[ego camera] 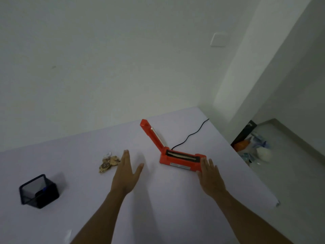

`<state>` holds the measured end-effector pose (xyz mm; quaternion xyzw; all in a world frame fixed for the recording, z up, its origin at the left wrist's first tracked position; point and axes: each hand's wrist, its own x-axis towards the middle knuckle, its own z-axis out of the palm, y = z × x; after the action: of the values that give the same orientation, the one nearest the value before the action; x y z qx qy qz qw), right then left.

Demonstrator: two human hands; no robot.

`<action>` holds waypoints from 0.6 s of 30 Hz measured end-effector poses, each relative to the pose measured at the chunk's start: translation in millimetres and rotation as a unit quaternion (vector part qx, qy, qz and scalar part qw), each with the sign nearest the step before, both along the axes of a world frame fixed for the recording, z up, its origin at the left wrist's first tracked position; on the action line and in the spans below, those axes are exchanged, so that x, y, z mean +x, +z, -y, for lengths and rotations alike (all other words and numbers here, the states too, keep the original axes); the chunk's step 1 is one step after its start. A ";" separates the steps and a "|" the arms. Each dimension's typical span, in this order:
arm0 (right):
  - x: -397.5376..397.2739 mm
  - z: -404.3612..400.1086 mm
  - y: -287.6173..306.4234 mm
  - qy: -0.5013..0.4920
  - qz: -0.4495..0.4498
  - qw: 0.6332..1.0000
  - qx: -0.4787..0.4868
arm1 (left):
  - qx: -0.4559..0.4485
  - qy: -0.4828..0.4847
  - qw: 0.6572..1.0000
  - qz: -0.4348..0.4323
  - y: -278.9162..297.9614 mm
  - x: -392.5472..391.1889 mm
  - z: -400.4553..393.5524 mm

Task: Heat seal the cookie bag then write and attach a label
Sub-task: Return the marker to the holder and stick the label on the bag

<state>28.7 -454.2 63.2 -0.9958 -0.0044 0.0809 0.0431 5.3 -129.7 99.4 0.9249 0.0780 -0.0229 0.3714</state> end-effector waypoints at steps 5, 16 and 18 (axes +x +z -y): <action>27.9 33.0 -17.8 0.026 -0.031 0.999 -0.005 | -0.056 0.028 0.997 -0.034 -4.5 41.0 45.6; 43.9 63.6 -55.7 0.062 -0.045 0.996 0.048 | -0.158 0.063 0.985 0.025 -9.0 99.9 123.4; 45.7 68.2 -57.3 0.081 -0.051 0.994 0.062 | -0.127 -0.006 0.991 0.038 -15.2 98.4 138.7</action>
<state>74.4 -522.4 6.0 -0.9822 -0.0876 0.1339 0.0979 103.7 -268.4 84.2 0.8710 0.0549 0.0009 0.4882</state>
